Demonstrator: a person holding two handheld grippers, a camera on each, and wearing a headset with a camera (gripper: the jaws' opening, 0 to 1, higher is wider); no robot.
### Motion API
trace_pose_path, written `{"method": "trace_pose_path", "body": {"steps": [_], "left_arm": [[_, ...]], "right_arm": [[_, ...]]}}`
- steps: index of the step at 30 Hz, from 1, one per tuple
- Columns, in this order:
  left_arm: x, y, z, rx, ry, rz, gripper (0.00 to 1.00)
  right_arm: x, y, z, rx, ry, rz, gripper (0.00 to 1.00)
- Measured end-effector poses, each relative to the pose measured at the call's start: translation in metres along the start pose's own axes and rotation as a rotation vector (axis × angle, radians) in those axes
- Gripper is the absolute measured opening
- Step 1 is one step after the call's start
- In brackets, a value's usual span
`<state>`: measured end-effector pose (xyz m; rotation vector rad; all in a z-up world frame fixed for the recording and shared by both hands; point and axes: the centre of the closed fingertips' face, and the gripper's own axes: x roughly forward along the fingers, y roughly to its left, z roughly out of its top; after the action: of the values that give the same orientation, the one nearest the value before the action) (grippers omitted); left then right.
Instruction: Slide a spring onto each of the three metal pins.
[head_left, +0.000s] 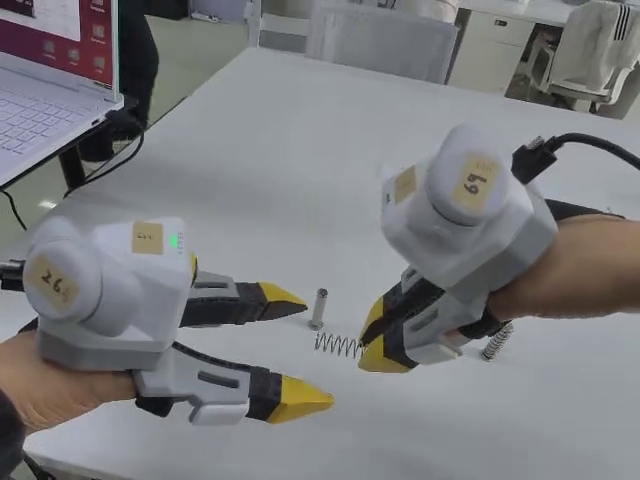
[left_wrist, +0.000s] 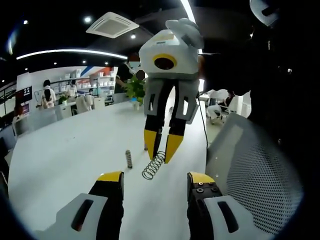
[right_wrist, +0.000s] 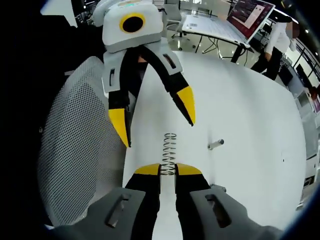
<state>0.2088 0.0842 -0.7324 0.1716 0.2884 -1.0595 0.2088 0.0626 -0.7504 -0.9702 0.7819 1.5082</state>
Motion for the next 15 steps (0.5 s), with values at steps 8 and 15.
{"method": "trace_pose_path", "body": {"steps": [8, 15], "left_arm": [[0.003, -0.008, 0.007, 0.013, -0.013, -0.043, 0.32], [0.006, -0.011, 0.010, 0.022, -0.022, -0.065, 0.24]], "right_arm": [[-0.007, 0.009, 0.001, -0.050, -0.010, 0.014, 0.08], [-0.011, 0.014, 0.001, -0.075, -0.022, 0.032, 0.08]]}}
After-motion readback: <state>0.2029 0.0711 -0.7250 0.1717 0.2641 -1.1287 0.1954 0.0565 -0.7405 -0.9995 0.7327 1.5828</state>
